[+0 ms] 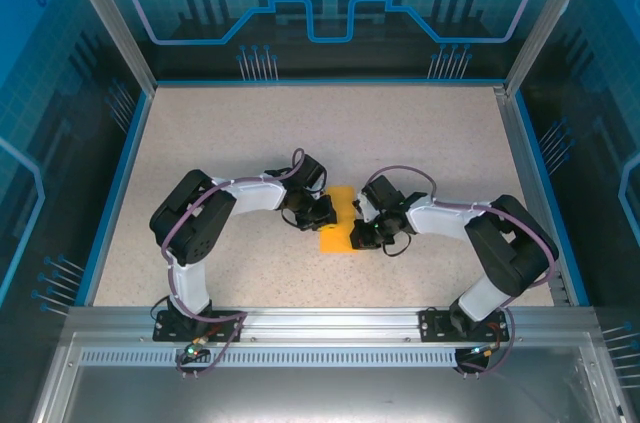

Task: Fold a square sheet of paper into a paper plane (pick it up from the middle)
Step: Fold the triangle a second time at the center of the table.

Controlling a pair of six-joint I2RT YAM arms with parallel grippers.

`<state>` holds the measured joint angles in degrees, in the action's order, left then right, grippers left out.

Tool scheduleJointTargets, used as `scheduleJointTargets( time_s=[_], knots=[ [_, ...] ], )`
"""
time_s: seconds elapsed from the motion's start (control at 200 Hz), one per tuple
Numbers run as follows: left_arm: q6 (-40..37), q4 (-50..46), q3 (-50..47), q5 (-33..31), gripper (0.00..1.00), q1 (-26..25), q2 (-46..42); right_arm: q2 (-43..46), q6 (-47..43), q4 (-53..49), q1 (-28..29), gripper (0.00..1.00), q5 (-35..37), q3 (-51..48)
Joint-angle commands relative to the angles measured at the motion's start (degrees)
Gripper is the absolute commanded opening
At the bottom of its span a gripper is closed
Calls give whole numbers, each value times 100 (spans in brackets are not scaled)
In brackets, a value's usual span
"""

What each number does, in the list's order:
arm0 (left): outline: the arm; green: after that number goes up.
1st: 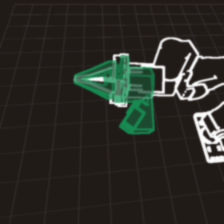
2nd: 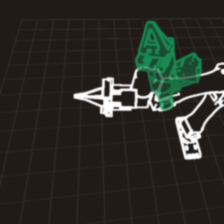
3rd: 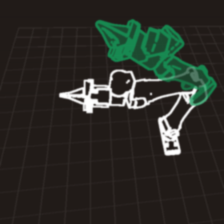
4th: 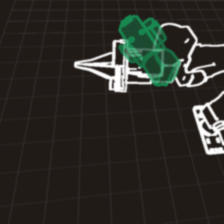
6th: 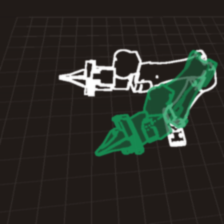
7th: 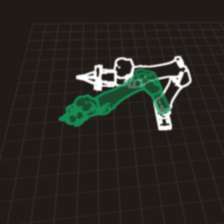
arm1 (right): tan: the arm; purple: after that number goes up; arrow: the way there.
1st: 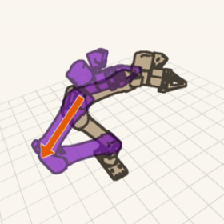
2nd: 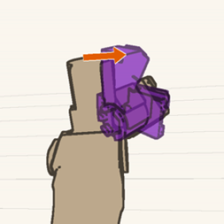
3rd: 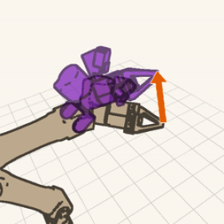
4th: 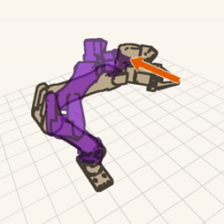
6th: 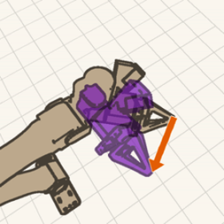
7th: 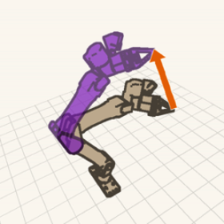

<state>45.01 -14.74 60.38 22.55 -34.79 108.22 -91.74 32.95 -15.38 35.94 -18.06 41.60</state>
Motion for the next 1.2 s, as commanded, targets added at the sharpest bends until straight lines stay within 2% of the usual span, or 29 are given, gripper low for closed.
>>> scheduleJointTargets(
  time_s=[0.0, 0.135, 0.445, 0.79, 1.01, 1.196],
  knots=[
    [-350, -78, 56, -255, 14, -10, -232, -129, 95, -62, -35, 4, 183, -226],
    [-112, 747, -240, 257, 18, -106, -630, -168, 210, -1, -35, 3, 165, -280],
    [450, 1168, -688, 95, 14, -520, -510, -221, 294, -55, -35, 2, 208, -231],
    [694, 1601, -766, 406, 12, -623, -169, -291, 337, -79, -34, 2, 240, -256],
    [647, 1535, -817, 174, 12, -630, 18, -330, 318, -172, -39, 2, 317, -277],
    [325, 1059, -762, -363, 12, -618, 52, -353, 266, -357, -35, 2, 497, -262]
  ],
)
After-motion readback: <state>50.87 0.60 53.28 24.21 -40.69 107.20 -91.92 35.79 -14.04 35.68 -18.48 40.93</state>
